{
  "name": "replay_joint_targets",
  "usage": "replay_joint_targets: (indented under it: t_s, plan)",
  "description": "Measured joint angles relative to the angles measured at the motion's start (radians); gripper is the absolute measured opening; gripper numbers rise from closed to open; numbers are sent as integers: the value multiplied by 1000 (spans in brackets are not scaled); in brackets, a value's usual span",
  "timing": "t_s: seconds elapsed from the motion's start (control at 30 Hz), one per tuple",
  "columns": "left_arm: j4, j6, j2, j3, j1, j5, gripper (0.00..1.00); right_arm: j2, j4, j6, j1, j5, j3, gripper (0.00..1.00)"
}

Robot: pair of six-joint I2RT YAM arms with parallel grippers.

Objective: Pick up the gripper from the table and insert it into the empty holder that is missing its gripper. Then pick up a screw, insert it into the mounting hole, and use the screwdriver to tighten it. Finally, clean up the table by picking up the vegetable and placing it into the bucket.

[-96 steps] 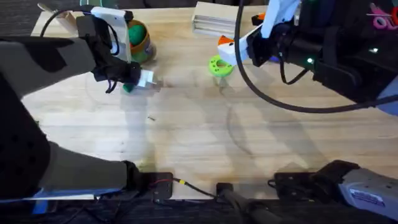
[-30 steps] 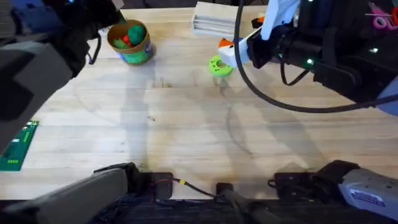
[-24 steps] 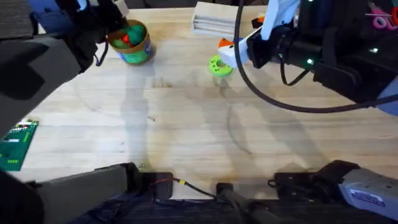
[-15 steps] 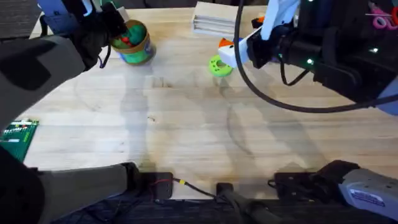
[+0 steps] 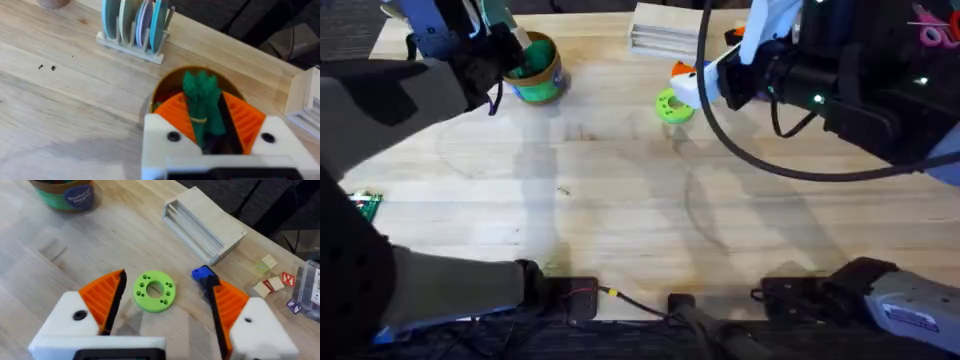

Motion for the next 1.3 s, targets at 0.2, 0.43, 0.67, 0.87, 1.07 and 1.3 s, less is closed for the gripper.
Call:
replay_joint_targets:
  t_s: [0.2, 0.43, 0.67, 0.87, 1.07, 1.3]
  plan:
    - [2, -4, 0, 0, 0, -2, 544, 0, 2, 0, 0, 0, 0, 993]
    - [-2, 5, -9, 0, 0, 31, 966, 0, 2, 0, 0, 0, 0, 993]
    - [-92, 103, -176, 0, 0, 43, 995, 0, 2, 0, 0, 0, 0, 993]
    - [-323, 272, -407, 0, -41, 72, 995, 0, 16, 0, 0, 0, 0, 994]
    - [-563, 415, -622, 0, -165, 92, 567, -21, 8, 0, 0, 0, -1, 993]
    - [-742, 469, -871, 0, -247, 103, 17, -158, -75, 11, 0, 0, -1, 992]
